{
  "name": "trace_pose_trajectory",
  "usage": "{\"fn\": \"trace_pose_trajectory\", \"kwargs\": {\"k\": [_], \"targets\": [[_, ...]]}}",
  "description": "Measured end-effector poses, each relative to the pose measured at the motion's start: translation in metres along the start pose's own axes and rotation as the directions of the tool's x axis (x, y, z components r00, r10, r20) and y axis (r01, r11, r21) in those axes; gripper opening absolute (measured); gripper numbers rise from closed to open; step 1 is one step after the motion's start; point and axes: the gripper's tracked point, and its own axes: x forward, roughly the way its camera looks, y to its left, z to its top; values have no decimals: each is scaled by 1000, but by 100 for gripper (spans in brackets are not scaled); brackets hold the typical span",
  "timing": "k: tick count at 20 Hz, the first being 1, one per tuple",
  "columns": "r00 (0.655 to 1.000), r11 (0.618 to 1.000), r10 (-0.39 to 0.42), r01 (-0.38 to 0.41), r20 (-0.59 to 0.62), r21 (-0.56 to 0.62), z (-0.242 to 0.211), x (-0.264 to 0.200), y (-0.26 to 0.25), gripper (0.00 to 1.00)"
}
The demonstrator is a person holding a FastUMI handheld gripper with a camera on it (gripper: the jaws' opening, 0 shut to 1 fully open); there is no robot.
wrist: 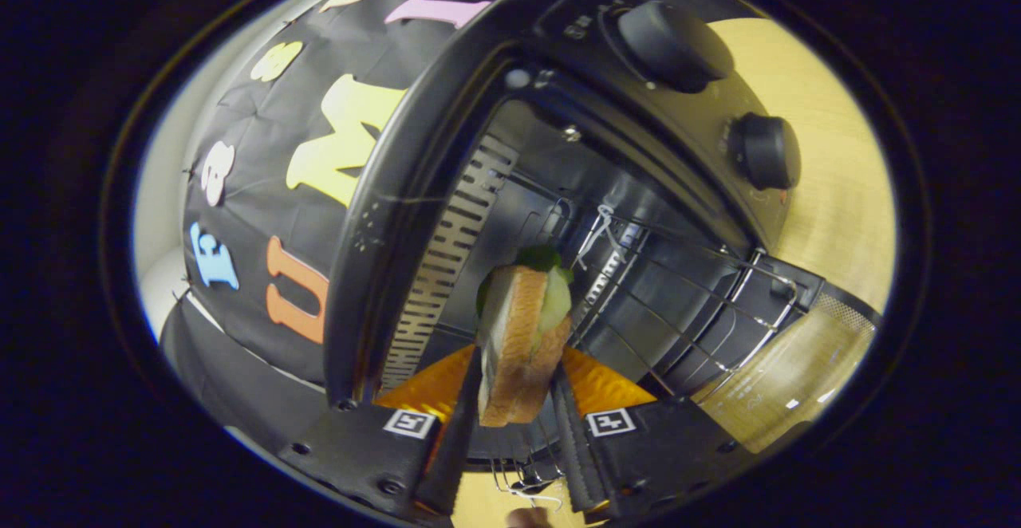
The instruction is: Open the toaster oven, put the food inside, and close the toaster oven door.
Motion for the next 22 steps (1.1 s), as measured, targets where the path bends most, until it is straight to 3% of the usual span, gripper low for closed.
{"fn": "trace_pose_trajectory", "kwargs": {"k": [4,7,9,14,15,18,19,22], "targets": [[999,986,-41,41,2,-165,-6,-2,4,72],[996,932,-83,74,-12,-356,-13,2,3,85],[991,861,-134,107,-19,-497,-18,8,-2,93],[975,719,-221,159,-7,-677,-20,10,-14,94],[970,677,-245,166,-7,-717,-22,11,-17,94],[943,506,-333,166,-14,-847,-32,11,-29,94],[940,492,-341,168,-11,-854,-31,7,-29,94],[929,534,-367,169,-47,-828,-38,-10,-31,94]]}}
